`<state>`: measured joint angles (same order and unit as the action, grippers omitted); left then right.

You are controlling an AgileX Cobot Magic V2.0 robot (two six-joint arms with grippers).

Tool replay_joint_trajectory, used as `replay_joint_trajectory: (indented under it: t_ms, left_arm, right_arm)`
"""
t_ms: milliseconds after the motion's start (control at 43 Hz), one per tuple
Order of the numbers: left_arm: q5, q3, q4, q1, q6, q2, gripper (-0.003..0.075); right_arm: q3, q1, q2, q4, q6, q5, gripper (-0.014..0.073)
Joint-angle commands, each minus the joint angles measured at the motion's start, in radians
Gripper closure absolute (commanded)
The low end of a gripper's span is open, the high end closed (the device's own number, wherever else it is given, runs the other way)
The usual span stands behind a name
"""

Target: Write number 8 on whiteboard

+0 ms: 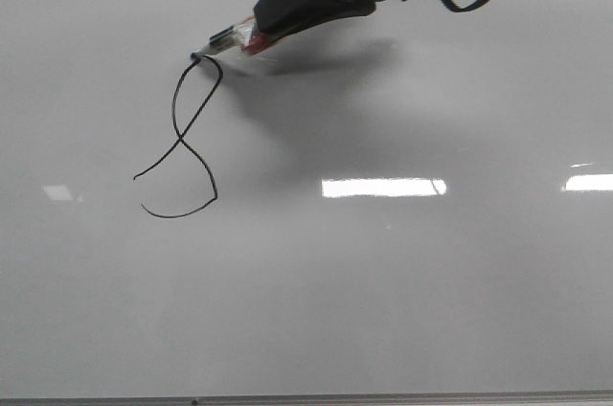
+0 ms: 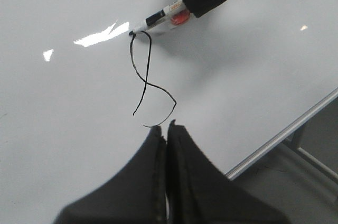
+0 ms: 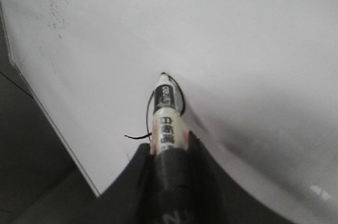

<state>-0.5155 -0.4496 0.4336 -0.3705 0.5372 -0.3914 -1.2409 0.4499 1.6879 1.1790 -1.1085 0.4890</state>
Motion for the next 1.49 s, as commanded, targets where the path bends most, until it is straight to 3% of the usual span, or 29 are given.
replay_joint_trajectory:
  t_ms: [0, 140, 210, 349, 396, 512, 815, 1327, 1467]
  left_arm:
    - [0.07, -0.029, 0.022, 0.004, -0.006, -0.006, 0.0741]
    - [0.039, -0.055, 0.012, 0.004, 0.009, -0.021, 0.0712]
    - [-0.013, -0.107, 0.002, 0.004, 0.059, -0.063, 0.0611]
    - [-0.123, -0.263, 0.002, 0.004, 0.221, -0.222, 0.0279]
    - [-0.161, -0.308, 0.004, -0.001, 0.267, -0.284, 0.025]
    - [-0.198, -0.378, 0.004, -0.049, 0.34, -0.392, 0.0297]
    - [-0.138, -0.396, -0.086, -0.239, 0.332, -0.497, 0.0335]
    - [-0.176, -0.396, -0.092, -0.247, 0.332, -0.501, 0.061]
    - [-0.178, -0.396, -0.092, -0.247, 0.332, -0.501, 0.0731]
  right_arm:
    - [-0.047, 0.026, -0.068, -0.014, -0.004, 0.037, 0.0652]
    - [-0.053, 0.066, -0.185, -0.231, -0.026, 0.109, 0.0652]
    - [-0.071, 0.096, -0.22, -0.393, -0.049, 0.156, 0.0652]
    - [-0.112, 0.176, -0.235, -0.627, -0.051, 0.209, 0.0652]
    - [-0.124, 0.206, -0.235, -0.661, -0.051, 0.229, 0.0652]
    - [-0.15, 0.271, -0.235, -0.663, -0.051, 0.274, 0.0652]
    - [-0.208, 0.398, -0.235, -0.662, -0.051, 0.312, 0.0652]
    - [-0.208, 0.414, -0.234, -0.668, -0.051, 0.309, 0.0652]
    - [-0.208, 0.414, -0.232, -0.668, -0.05, 0.293, 0.0613]
